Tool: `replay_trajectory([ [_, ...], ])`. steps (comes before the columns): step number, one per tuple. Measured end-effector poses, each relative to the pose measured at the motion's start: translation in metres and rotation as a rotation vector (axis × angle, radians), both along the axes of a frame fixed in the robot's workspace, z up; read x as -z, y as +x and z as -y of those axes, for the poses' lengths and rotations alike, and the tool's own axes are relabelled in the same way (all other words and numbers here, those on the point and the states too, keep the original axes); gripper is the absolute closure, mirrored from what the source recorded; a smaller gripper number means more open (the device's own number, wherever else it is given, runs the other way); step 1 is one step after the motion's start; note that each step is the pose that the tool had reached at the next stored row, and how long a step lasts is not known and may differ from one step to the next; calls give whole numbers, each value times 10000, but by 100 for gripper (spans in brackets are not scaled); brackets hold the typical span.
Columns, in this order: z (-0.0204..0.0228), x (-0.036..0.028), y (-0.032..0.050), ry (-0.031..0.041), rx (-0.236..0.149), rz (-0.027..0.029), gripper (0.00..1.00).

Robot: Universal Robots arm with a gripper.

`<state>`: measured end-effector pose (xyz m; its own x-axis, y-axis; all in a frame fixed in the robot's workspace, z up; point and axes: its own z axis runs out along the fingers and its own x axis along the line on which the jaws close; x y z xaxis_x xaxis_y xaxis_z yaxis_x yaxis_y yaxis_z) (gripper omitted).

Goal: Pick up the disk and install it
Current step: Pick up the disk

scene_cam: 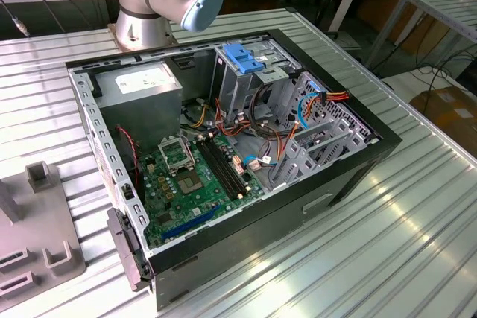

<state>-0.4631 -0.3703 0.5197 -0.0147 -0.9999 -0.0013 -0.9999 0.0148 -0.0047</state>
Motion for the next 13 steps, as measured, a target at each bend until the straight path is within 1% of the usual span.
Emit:
replay_trajectory([
  [3,0,-57,0,-1,0,-1,63],
  [13,0,-59,2,1,1,2,63],
])
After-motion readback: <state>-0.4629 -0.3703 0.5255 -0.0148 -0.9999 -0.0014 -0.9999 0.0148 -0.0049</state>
